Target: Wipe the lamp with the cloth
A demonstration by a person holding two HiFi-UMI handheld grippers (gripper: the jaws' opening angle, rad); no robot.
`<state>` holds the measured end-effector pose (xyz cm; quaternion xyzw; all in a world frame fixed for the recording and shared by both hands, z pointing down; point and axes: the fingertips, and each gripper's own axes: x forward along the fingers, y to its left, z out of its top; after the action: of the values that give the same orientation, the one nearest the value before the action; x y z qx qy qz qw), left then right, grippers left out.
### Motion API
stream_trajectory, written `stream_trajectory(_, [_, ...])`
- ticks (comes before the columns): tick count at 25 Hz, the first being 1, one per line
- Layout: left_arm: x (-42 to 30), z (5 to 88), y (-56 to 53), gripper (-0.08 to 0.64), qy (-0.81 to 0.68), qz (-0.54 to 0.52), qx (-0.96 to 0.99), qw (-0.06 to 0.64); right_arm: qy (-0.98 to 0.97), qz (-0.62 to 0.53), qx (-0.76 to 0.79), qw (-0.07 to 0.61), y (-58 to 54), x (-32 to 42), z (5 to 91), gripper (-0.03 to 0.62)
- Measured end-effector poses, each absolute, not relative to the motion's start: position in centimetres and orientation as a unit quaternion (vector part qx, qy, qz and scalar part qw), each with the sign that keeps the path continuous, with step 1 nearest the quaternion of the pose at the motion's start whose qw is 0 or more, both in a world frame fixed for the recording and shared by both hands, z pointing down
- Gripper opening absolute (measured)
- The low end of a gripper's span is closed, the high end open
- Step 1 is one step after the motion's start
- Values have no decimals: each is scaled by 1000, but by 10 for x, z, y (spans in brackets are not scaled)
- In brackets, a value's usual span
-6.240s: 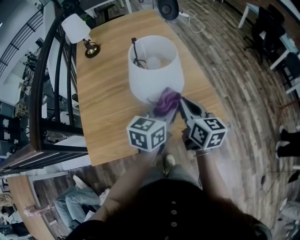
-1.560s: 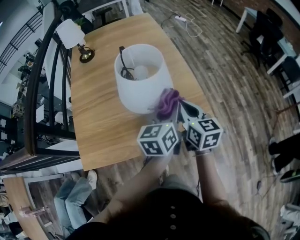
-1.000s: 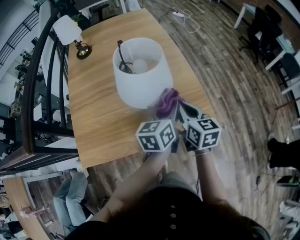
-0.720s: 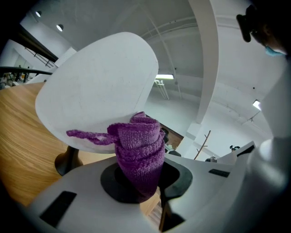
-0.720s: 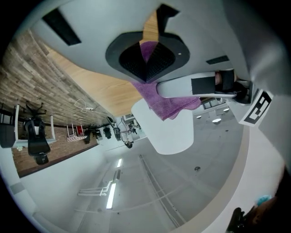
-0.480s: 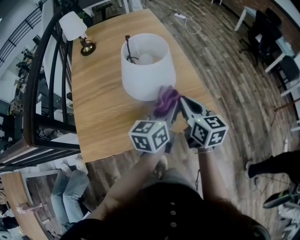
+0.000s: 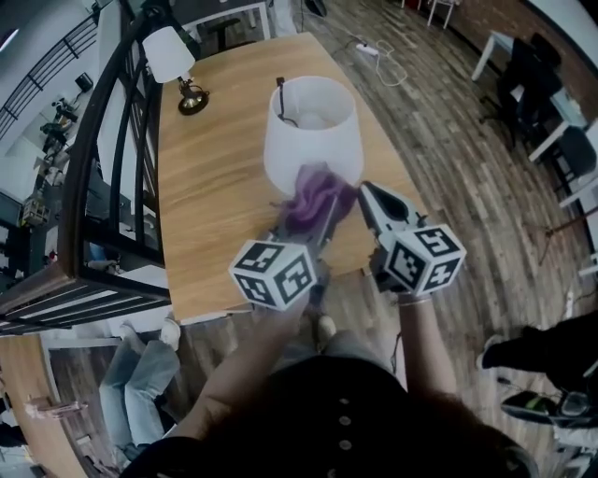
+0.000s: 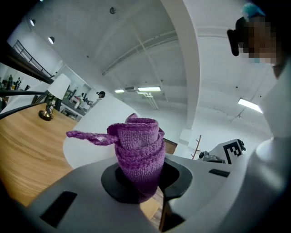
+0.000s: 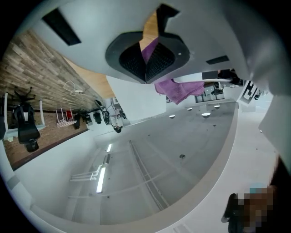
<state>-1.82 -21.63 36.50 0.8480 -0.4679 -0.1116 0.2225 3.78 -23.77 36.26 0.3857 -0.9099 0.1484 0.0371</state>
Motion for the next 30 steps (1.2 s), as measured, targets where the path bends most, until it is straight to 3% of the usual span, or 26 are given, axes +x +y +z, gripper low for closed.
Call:
stream_trajectory(15, [-71,325,-195,61,-484,-141,846,174,-937,92,337,12,-216,-16,320,12])
stream_trajectory(30, [-82,336,-197,61,-484,-119,848,177,-944,76,321,7,-209,-30,319,12])
